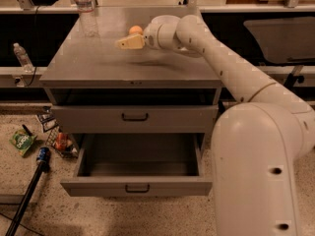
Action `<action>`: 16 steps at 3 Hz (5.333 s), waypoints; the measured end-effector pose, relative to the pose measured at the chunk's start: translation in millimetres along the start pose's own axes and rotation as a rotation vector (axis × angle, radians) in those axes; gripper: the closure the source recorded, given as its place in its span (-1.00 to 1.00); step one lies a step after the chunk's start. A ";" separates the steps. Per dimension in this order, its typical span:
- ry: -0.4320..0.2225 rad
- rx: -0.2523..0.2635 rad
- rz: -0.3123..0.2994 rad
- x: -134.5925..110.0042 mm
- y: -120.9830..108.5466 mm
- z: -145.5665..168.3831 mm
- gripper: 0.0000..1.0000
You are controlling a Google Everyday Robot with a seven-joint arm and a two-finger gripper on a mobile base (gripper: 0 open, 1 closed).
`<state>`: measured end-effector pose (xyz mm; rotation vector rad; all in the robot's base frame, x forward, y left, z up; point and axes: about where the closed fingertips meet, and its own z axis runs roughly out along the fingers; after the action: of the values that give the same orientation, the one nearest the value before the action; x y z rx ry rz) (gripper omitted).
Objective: Place orange into middle drawer
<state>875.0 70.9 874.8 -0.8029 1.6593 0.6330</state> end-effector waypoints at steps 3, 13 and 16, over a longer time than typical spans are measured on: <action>-0.004 0.052 0.062 11.1 -37.5 52.4 -1.00; 0.013 -0.448 -0.037 90.2 149.7 -250.1 1.00; 0.224 -0.211 0.112 239.8 161.3 -196.3 1.00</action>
Offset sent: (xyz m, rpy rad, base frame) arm 0.0775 0.0118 -0.0224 0.0477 0.0451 -0.0810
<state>596.7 -20.8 684.6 -0.9649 1.8721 0.8317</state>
